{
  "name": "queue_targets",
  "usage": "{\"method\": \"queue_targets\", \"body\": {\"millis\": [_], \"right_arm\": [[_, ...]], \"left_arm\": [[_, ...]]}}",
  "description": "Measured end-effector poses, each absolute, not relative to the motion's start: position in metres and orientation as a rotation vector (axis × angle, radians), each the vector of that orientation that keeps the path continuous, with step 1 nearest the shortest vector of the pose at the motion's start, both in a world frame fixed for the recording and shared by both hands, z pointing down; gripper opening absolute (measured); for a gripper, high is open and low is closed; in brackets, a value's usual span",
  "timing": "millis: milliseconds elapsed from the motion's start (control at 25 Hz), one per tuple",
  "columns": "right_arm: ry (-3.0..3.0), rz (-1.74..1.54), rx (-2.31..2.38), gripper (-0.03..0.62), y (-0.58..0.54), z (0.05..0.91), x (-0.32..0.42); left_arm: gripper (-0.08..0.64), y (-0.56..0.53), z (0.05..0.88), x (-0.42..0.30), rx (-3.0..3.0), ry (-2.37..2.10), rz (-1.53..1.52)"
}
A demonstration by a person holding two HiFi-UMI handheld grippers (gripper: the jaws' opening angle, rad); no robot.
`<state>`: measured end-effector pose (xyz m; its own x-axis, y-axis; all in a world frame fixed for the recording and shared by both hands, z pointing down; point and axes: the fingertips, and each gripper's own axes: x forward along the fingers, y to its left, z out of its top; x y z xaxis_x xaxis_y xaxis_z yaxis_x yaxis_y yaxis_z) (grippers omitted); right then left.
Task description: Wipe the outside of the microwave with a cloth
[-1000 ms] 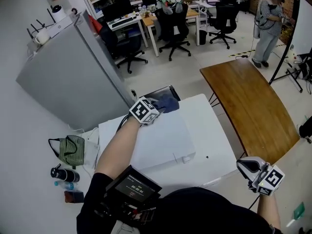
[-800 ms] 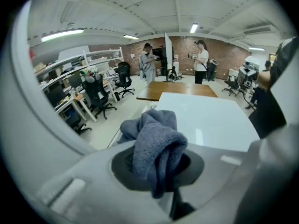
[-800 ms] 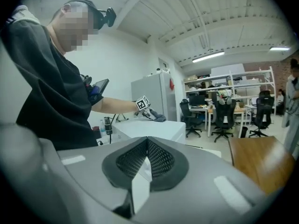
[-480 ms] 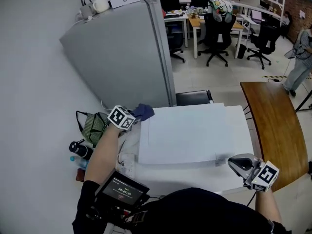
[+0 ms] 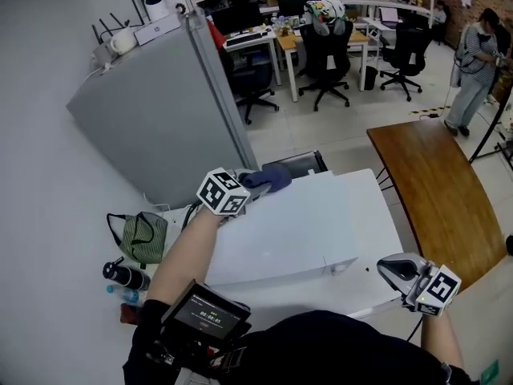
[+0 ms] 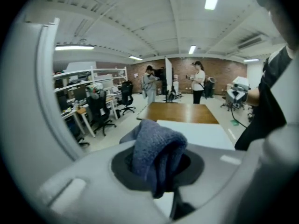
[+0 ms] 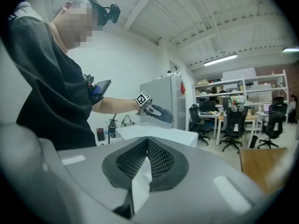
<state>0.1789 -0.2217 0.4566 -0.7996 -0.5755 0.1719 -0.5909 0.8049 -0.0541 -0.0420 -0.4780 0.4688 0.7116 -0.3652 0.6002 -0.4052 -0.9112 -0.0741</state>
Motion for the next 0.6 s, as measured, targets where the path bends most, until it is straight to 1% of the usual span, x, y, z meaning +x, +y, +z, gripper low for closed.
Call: {"method": "queue_targets", "body": {"millis": [80, 160, 280, 360, 440, 520, 600], "right_arm": [[-2.805, 0.181, 1.032, 0.006, -0.215, 0.459, 0.224], [-2.764, 0.201, 1.119, 0.006, -0.210, 0.462, 0.260], [-2.724, 0.226, 1.216, 0.006, -0.202, 0.466, 0.294], [-2.712, 0.232, 1.234, 0.006, -0.198, 0.467, 0.302], [-2.711, 0.233, 1.218, 0.006, -0.202, 0.468, 0.299], [-2.727, 0.228, 1.175, 0.006, -0.209, 0.468, 0.282], [-2.755, 0.208, 1.099, 0.006, -0.219, 0.466, 0.253]], "left_arm": [[0.057, -0.473, 0.482, 0.034, 2.895, -0.497, 1.009], [0.057, -0.468, 0.504, 0.094, 2.917, -0.378, 1.093], [0.057, -0.464, 0.545, 0.138, 2.893, -0.265, 1.267], [0.057, -0.465, 0.559, 0.136, 2.865, -0.257, 1.302], [0.057, -0.470, 0.557, 0.115, 2.846, -0.290, 1.286], [0.057, -0.473, 0.555, 0.079, 2.817, -0.336, 1.293], [0.057, -0.470, 0.557, 0.027, 2.773, -0.396, 1.315]]}}
